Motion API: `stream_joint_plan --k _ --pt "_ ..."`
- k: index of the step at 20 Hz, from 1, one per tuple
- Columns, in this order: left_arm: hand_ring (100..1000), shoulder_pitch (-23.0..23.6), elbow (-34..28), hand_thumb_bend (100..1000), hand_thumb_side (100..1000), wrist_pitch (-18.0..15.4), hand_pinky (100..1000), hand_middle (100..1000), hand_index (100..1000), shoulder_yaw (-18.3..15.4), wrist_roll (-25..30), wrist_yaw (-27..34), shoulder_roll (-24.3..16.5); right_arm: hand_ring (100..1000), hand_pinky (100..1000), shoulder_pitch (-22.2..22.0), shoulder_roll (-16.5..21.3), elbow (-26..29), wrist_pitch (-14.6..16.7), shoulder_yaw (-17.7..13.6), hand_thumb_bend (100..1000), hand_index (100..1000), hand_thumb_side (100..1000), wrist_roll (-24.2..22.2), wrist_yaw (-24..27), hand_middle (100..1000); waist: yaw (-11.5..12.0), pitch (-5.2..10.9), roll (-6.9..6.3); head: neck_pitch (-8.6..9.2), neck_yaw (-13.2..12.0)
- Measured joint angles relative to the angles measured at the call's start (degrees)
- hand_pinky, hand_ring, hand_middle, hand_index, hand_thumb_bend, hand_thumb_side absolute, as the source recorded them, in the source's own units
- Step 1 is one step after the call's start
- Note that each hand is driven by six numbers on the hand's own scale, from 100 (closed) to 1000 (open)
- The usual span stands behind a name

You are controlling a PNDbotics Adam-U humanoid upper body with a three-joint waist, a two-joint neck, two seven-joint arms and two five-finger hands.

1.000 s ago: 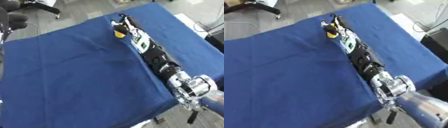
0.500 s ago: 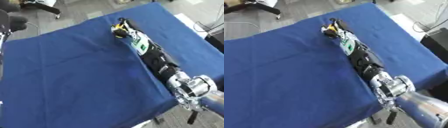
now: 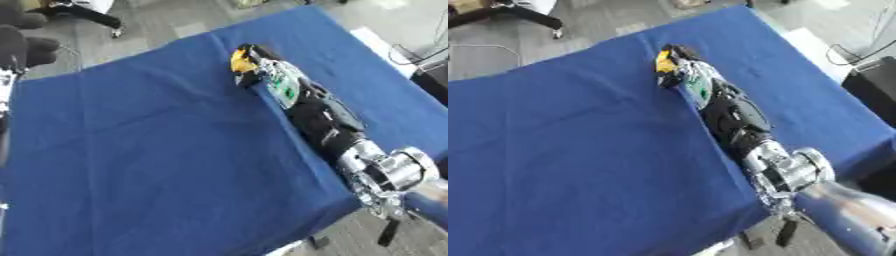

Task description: Pick up the objects with one hand, pass them to the other hand, and then place them into the box on the other side of the table.

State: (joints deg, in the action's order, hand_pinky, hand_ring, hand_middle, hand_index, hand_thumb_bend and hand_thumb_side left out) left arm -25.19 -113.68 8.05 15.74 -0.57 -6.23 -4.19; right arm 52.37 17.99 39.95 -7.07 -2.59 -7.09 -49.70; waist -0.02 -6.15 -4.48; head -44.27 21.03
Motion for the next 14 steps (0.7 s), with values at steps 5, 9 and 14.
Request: stream_joint_plan --k 5,9,14 --pt "706 0.0 0.0 321 702 0.0 762 731 864 0.0 0.0 -0.3 0.0 820 837 0.1 0.0 -0.5 -4.0 -0.2 100 977 150 0.3 -2.7 841 0.0 0.00 0.01 0.00 0.0" --pt "702 0.1 0.0 319 702 0.0 762 726 864 0.0 0.0 -0.4 0.0 767 812 0.4 0.0 -0.8 -7.4 -0.2 100 925 190 0.3 -4.8 767 0.0 0.00 0.01 0.00 0.0" --pt "698 0.1 0.0 318 703 0.0 762 721 865 0.0 0.0 -0.5 0.0 607 725 0.5 0.1 -1.1 -9.9 -0.2 100 751 212 0.7 -8.1 538 0.1 0.00 0.01 0.00 0.0"
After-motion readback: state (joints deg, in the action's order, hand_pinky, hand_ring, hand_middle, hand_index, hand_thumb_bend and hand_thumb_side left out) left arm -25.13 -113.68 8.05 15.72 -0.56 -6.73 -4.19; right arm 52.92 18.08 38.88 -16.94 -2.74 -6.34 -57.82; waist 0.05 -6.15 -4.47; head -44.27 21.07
